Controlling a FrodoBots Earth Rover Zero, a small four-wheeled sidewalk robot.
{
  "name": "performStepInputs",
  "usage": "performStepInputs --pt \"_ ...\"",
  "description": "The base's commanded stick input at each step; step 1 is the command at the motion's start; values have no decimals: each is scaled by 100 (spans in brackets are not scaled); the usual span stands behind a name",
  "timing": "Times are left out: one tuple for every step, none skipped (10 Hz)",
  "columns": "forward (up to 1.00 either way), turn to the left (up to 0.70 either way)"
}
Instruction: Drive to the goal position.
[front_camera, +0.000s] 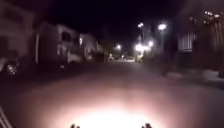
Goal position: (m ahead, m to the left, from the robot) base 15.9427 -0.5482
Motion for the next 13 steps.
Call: performStepInputs --pt "70 0" --pt "70 0" --pt "70 0" --pt "70 0" --pt "70 0" --pt "70 0" --pt "70 0" --pt "70 0" --pt "70 0" --pt "70 0" --pt "70 0" --pt "70 0" --pt "70 0"
